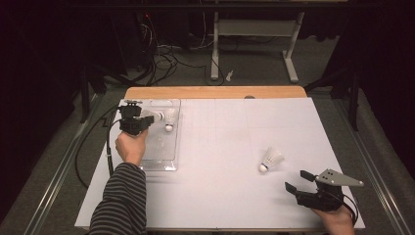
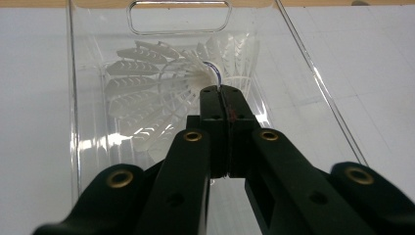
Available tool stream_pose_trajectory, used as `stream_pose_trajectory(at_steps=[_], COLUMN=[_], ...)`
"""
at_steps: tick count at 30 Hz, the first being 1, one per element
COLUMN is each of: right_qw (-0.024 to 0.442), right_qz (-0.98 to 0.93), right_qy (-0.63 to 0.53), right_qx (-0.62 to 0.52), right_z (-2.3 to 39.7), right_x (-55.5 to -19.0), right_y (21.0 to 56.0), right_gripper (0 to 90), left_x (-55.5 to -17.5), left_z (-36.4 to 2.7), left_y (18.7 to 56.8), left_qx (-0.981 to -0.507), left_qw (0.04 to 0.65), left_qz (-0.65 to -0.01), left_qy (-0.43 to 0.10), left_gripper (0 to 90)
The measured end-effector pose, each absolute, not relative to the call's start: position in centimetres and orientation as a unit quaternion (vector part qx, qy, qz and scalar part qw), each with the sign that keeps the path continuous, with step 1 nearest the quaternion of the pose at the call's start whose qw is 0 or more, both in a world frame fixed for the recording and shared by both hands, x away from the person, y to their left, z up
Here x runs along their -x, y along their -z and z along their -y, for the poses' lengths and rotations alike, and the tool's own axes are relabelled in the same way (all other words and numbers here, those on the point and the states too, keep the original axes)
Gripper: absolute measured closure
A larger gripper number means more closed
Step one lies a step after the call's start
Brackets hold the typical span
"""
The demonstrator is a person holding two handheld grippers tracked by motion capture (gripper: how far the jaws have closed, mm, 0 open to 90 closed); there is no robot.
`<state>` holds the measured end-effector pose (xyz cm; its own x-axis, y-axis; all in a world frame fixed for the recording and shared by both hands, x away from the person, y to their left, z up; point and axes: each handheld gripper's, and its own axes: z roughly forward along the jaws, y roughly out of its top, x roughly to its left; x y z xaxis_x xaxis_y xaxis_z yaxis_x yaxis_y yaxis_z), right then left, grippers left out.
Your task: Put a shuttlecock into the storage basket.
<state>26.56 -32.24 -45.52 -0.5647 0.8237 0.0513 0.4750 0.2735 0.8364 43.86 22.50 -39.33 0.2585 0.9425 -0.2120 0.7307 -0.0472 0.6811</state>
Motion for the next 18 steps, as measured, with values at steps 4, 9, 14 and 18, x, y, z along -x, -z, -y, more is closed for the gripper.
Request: stream_pose_trajectory(at_steps=[4, 9, 14, 18], right_qw=[0.202, 0.202, 0.202, 0.203], right_qz=[-0.772, -0.772, -0.772, -0.772], right_qy=[-0.431, -0.431, -0.432, -0.432], right_qx=[-0.421, -0.421, -0.421, -0.42], right_z=[32.24, 32.26, 32.24, 32.26], right_x=[-26.57, -26.58, -26.57, -26.58], right_y=[45.52, 45.51, 45.51, 45.51], right_gripper=[26.6, 26.7, 26.7, 26.7], left_x=[-43.87, -43.61, -43.25, -42.99], left_z=[-22.43, -22.27, -22.0, -21.7], left_y=[39.37, 39.18, 38.89, 38.75], left_qx=[-0.709, -0.713, -0.721, -0.728], left_qw=[0.356, 0.357, 0.355, 0.353], left_qz=[-0.59, -0.583, -0.573, -0.566], left_qy=[-0.151, -0.155, -0.159, -0.16], left_gripper=[86.6, 73.9, 66.5, 61.8])
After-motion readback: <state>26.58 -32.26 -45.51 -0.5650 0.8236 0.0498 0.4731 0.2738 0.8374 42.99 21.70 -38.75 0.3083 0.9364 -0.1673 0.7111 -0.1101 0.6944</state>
